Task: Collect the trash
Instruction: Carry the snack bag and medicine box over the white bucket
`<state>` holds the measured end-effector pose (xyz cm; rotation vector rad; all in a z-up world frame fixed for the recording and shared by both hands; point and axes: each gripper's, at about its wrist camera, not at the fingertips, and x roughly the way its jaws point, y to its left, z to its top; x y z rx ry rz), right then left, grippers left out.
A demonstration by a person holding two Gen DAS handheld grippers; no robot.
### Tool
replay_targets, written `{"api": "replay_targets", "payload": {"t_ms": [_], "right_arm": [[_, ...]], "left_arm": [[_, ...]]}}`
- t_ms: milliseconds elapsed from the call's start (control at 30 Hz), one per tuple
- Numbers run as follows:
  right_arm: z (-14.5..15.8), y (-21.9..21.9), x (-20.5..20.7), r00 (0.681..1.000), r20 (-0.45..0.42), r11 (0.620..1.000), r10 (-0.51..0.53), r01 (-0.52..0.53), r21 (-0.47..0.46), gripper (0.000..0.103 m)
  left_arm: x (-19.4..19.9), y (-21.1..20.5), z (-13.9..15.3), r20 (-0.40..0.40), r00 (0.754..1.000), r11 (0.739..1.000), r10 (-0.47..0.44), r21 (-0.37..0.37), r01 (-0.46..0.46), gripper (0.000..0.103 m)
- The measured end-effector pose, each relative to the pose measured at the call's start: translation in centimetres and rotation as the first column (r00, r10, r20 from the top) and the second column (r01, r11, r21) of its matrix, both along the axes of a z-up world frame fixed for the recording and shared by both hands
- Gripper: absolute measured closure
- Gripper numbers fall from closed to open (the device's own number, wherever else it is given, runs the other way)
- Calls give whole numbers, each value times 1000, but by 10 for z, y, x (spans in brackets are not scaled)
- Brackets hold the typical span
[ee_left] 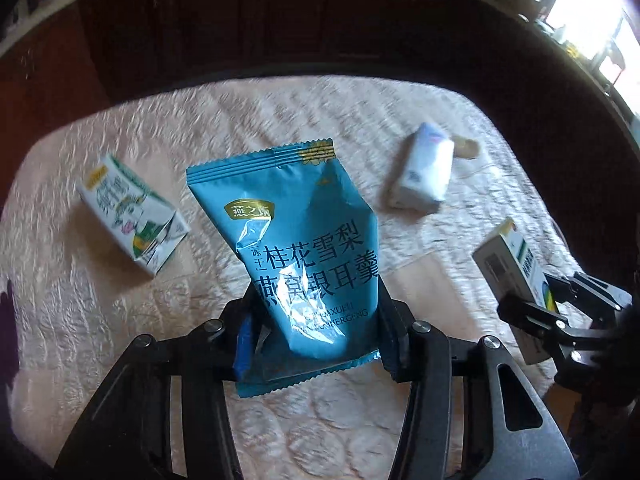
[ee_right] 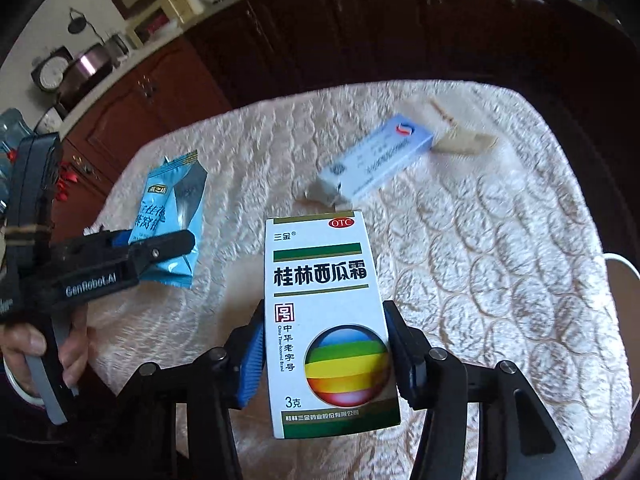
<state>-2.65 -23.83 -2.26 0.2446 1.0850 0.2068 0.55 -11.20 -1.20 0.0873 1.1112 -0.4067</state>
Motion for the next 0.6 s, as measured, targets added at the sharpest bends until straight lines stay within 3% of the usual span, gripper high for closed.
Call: {"api": "replay_targets", "payload": {"t_ms": [167, 600], "right_arm": [[22, -13, -16, 998, 45, 999, -40, 40, 12, 51], [59, -60, -53, 978, 121, 985, -172, 170, 27, 51]], "left_arm": [[-13, -17, 19, 52, 998, 999, -41, 9, 41, 56], [-35, -91, 38, 100, 984, 989, -147, 13, 147, 56]]}}
